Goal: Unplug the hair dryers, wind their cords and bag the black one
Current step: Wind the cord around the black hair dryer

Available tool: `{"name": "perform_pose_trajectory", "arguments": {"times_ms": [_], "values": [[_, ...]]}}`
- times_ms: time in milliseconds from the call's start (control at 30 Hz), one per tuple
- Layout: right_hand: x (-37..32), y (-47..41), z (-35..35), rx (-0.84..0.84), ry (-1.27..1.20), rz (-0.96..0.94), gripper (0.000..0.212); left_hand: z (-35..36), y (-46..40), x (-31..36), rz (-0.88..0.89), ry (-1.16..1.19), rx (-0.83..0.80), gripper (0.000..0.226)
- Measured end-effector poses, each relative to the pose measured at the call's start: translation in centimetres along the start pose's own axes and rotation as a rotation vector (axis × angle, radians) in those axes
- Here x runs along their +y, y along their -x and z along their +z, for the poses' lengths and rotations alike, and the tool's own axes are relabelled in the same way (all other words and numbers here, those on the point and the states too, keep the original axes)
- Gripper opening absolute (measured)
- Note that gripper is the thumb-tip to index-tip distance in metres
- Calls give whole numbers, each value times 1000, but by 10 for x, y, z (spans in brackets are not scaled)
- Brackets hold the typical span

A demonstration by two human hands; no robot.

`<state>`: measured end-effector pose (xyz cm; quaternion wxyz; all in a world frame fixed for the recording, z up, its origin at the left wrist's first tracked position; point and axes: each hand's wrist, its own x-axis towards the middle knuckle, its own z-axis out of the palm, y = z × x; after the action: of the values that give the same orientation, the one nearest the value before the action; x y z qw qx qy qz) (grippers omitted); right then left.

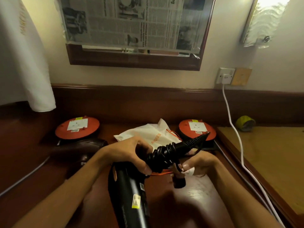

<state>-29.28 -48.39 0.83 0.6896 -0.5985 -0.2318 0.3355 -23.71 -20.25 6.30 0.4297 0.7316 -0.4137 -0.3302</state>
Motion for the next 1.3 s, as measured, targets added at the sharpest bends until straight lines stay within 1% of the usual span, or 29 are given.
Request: {"name": "perform_pose_trajectory", "arguments": {"times_ms": [67, 100, 167, 200, 267, 333, 400, 467, 500, 567, 667, 800, 867, 967, 1033, 1100, 1167, 1200, 1233, 1267, 1300], "values": [[-11, 8, -12, 46, 79, 94, 25, 6, -5, -1, -24, -7, -100, 35], [-21, 9, -16, 27, 162, 131, 22, 9, -7, 0, -51, -57, -147, 34], [-40, 4, -19, -37, 315, 217, 20, 18, -14, 3, -132, -253, -234, 31], [-47, -1, -17, -50, 415, 279, 21, 24, -19, 3, -174, -358, -267, 34], [-57, -10, -7, -34, 699, 412, 27, 31, -24, 1, -257, -505, -262, 41], [-64, -17, 12, 1, 966, 549, 36, 30, -26, 0, -297, -559, -220, 45], [-65, -20, 28, 18, 1110, 693, 45, 23, -25, -5, -324, -568, -179, 47], [-58, -25, 37, 44, 1184, 774, 53, 17, -25, -11, -347, -571, -132, 47], [-53, -28, 41, 76, 1213, 780, 55, 15, -26, -14, -356, -586, -109, 48], [-38, -36, 47, 137, 1272, 768, 51, 15, -29, -19, -376, -620, -92, 48], [-17, -44, 54, 193, 1372, 699, 42, 16, -34, -26, -394, -629, -110, 39], [-4, -42, 52, 270, 1352, 615, 39, 13, -35, -38, -378, -627, -46, 59], [-1, -42, 51, 297, 1337, 607, 39, 12, -35, -42, -390, -615, -71, 73], [1, -44, 51, 317, 1305, 560, 39, 18, -42, -41, -372, -559, -158, 91], [1, -45, 49, 362, 1270, 537, 42, 31, -53, -44, -306, -510, -154, 95], [3, -46, 48, 434, 1250, 535, 48, 43, -65, -54, -234, -469, -61, 99], [6, -43, 50, 528, 1236, 504, 63, 46, -73, -66, -188, -354, 23, 118], [7, -40, 51, 569, 1244, 493, 70, 46, -75, -71, -171, -321, 26, 126], [8, -38, 52, 596, 1262, 500, 73, 47, -76, -73, -165, -325, 17, 129], [9, -35, 53, 607, 1283, 533, 73, 49, -77, -72, -153, -339, 7, 127], [10, -33, 55, 605, 1299, 584, 71, 51, -77, -73, -138, -364, 6, 120]]}}
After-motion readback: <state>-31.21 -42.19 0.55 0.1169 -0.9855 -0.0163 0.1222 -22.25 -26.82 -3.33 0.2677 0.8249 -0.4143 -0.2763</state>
